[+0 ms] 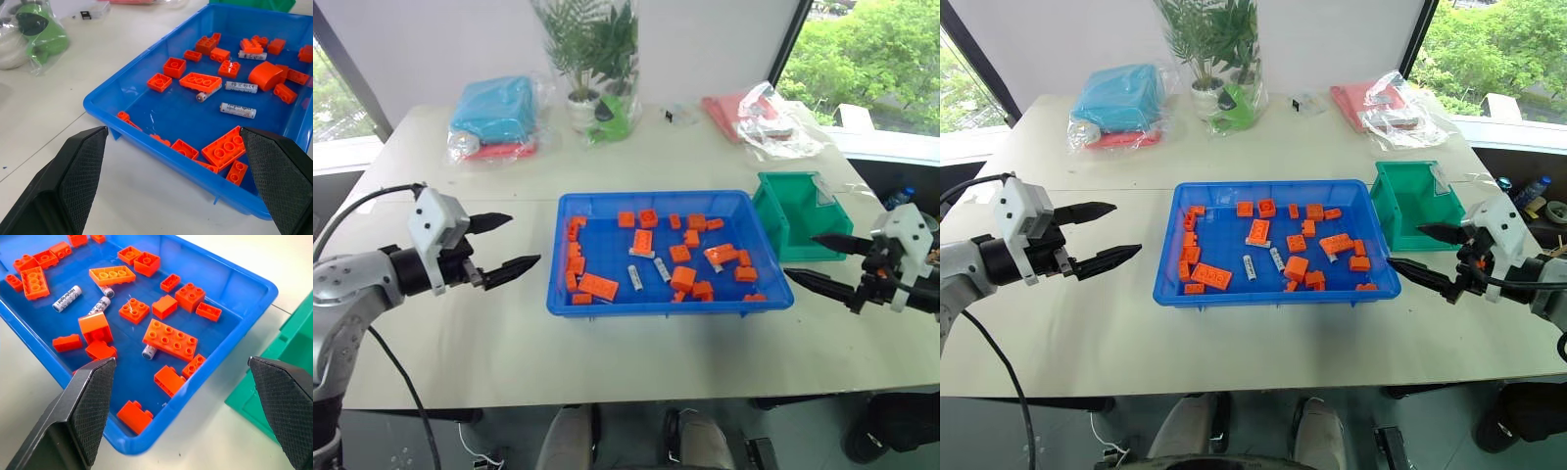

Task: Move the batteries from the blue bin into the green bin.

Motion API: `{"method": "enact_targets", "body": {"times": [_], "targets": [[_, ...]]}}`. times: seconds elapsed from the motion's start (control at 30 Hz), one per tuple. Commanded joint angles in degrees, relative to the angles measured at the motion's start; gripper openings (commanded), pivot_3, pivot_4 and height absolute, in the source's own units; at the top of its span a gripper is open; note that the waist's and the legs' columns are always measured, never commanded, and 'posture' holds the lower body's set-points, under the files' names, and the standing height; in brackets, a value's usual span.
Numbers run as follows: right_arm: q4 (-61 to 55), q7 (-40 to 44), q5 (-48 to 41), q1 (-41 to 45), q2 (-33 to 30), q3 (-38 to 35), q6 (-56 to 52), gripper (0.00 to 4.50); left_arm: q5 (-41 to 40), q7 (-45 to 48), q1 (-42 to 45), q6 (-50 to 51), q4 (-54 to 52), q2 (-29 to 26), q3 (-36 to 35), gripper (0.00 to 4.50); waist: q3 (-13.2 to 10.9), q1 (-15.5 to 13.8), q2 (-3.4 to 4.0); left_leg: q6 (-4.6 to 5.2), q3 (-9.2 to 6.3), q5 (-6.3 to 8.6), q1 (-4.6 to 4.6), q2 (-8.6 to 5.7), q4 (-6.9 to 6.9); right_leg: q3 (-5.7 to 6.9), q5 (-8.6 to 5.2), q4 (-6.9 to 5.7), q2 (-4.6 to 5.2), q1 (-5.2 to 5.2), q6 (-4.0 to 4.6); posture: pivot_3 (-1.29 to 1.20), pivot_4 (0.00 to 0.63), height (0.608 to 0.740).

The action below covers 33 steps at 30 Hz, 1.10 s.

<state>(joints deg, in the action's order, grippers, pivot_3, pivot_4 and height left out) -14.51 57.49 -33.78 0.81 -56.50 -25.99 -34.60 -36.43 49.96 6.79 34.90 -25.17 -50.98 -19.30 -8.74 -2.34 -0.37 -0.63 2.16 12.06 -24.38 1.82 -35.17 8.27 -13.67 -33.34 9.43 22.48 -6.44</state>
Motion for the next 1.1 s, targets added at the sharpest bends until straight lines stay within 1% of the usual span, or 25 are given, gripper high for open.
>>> {"method": "enact_targets", "body": {"times": [0.03, 0.17, 0.27, 0.4, 0.53, 0.6, 0.7, 0.83, 0.97, 1.1], "targets": [[-0.9, 0.6, -0.4, 2.0, -1.2, 0.4, 0.0, 4.44, -1.4, -0.5, 0.3, 0.6, -2.3, -0.1, -1.2, 4.50, 0.0, 0.0, 0.00, 0.00, 0.00, 0.00, 0.00, 0.00, 0.00, 0.00, 0.00, 0.00, 0.00, 0.00, 0.01, 0.00, 0.150, 0.673], [-1.3, 1.0, -0.9, 4.7, -1.6, 2.6, -0.6, 4.44, -2.5, -1.1, 0.0, 1.6, -3.4, -0.4, -2.0, 4.50, 0.0, 0.0, 0.00, 0.00, 0.02, 0.00, 0.01, -0.01, -0.01, 0.00, 0.02, -0.02, 0.00, 0.01, 0.01, 0.00, 0.150, 0.673], [-2.2, 1.2, -1.5, 9.1, -2.1, 6.1, -2.5, 4.44, -3.9, -1.4, -0.3, 2.8, -4.4, -0.4, -2.6, 4.50, 0.0, 0.1, 0.01, 0.00, 0.05, 0.00, 0.01, -0.01, -0.01, 0.00, 0.02, -0.02, -0.01, 0.02, 0.01, 0.00, 0.150, 0.673], [-4.3, -2.7, -3.0, 20.7, -0.4, 15.6, -12.0, 4.44, -6.5, 1.0, -0.3, 4.2, -5.6, -2.0, -2.6, 4.50, 0.0, 0.3, 0.01, 0.00, 0.12, 0.00, 0.01, 0.02, 0.00, 0.00, 0.07, -0.06, -0.02, 0.12, 0.07, 0.00, 0.150, 0.673], [-3.8, -9.3, 0.4, 34.6, 6.9, 29.1, -22.5, 4.44, -6.7, 6.7, -0.8, 4.0, -5.3, -6.0, -1.8, 4.50, 0.0, 0.4, -0.09, 0.00, 0.18, 0.00, 0.02, 0.05, 0.00, 0.00, 0.11, -0.19, -0.03, 0.25, 0.13, 0.00, 0.150, 0.673], [-1.6, -12.0, -0.5, 40.7, 12.6, 33.2, -29.4, 4.44, -6.5, 9.4, -0.6, 3.3, -4.6, -7.9, -1.4, 4.50, 0.1, 0.3, -0.09, -0.01, 0.27, 0.00, -0.05, 0.08, 0.02, 0.00, 0.15, -0.22, -0.03, 0.42, 0.19, 0.00, 0.150, 0.673], [2.4, -13.9, 0.2, 46.4, 19.1, 38.1, -34.6, 4.44, -6.8, 12.8, 0.4, 3.0, -3.5, -10.2, -1.3, 4.50, 0.1, 0.0, -0.20, -0.01, 0.36, 0.00, -0.14, 0.07, -0.01, -0.01, 0.32, -0.42, 0.01, 0.60, 0.47, 0.00, 0.150, 0.673], [8.9, -15.5, 0.6, 51.3, 25.6, 41.6, -40.6, 4.44, -6.2, 14.7, 0.9, 2.0, -2.8, -11.3, -1.8, 4.50, 0.1, 0.0, -0.28, -0.02, 0.41, 0.01, -0.14, 0.04, -0.09, -0.01, 0.34, -0.69, 0.04, 0.66, 0.50, 0.00, 0.150, 0.673], [11.9, -14.8, 0.3, 52.4, 27.4, 44.0, -44.2, 4.44, -6.1, 13.8, 1.0, 1.9, -3.0, -10.7, -2.3, 4.50, 0.2, 0.1, -0.30, -0.03, 0.42, 0.01, -0.13, 0.05, -0.12, -0.02, 0.34, -0.76, 0.04, 0.67, 0.49, 0.00, 0.150, 0.673], [14.2, -14.4, 0.4, 52.8, 28.3, 45.0, -45.6, 4.44, -6.1, 13.2, 0.2, 1.7, -3.5, -10.2, -2.8, 4.50, 0.2, 0.3, -0.30, -0.02, 0.46, 0.00, -0.12, 0.06, -0.11, -0.02, 0.35, -0.83, 0.01, 0.73, 0.47, 0.00, 0.150, 0.673]]}}
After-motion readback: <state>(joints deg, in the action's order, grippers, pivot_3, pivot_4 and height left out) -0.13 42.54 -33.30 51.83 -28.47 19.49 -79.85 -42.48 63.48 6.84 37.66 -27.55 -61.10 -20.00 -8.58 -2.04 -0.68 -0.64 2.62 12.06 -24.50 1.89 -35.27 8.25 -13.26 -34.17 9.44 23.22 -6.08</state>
